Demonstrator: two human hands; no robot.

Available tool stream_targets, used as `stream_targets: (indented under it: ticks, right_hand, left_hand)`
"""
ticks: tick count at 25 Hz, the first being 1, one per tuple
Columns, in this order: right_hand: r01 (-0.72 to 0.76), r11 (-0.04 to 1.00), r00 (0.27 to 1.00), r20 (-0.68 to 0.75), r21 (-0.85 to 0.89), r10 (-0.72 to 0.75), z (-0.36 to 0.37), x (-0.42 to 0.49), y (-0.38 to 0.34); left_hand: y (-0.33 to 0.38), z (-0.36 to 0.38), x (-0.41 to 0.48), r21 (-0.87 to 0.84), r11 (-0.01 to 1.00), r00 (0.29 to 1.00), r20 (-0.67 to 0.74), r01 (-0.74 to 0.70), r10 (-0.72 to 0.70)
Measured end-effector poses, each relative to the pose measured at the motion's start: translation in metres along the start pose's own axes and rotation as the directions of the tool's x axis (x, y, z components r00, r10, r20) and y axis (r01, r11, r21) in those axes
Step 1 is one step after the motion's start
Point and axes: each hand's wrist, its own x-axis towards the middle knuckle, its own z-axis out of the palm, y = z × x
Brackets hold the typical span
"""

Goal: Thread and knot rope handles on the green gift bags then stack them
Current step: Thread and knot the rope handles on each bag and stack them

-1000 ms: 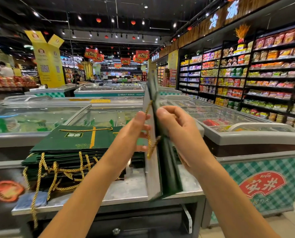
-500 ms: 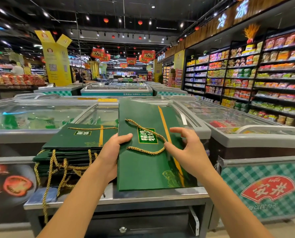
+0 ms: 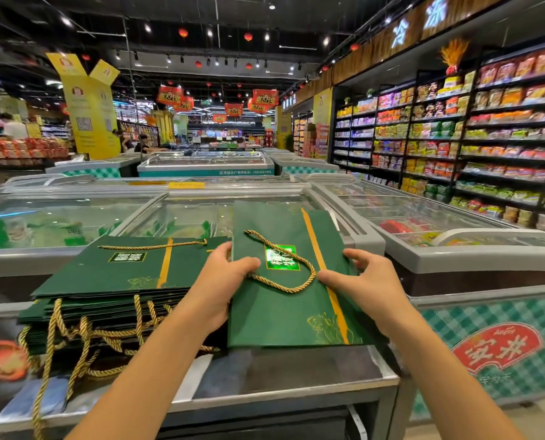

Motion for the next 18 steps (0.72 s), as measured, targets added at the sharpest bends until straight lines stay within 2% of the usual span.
stream_targets:
  ticks: [2,3,6,8,11,15,18]
  right_hand:
    - [-0.014,1.000,1.000,-0.007,-0.004,0.014,-0.003,0.024,-0.002]
    - [-0.021,1.000,1.000,-0.009,-0.018,0.021,-0.003,0.037,-0.002]
    - [-0.018,0.989,1.000,-0.019,-0.146,0.015,-0.001,0.079,-0.002]
    - [-0.004,0.965,1.000,0.009,-0.264,0.007,0.001,0.103,0.001]
    - [0.027,0.922,0.997,0.076,-0.387,0.003,0.005,0.126,0.012]
    - [0.055,0.887,0.991,0.134,-0.459,0.008,0.012,0.134,0.032]
    - [0.082,0.884,0.986,0.165,-0.461,-0.005,0.019,0.131,0.041]
  left_hand:
    - [0.007,0.006,0.018,0.100,0.993,0.998,-0.001,-0.065,0.065]
    - [0.009,0.009,0.029,0.203,0.974,0.995,0.017,-0.101,0.099]
    - [0.014,0.015,0.064,0.556,0.813,0.985,0.089,-0.170,0.145]
    - [0.013,0.017,0.086,0.693,0.695,0.981,0.146,-0.192,0.125]
    - [0.006,0.019,0.112,0.786,0.594,0.984,0.169,-0.171,0.059]
    - [-0.005,0.023,0.131,0.815,0.571,0.994,0.113,-0.098,0.010]
    - [-0.015,0.022,0.144,0.904,0.426,0.998,0.056,-0.040,-0.026]
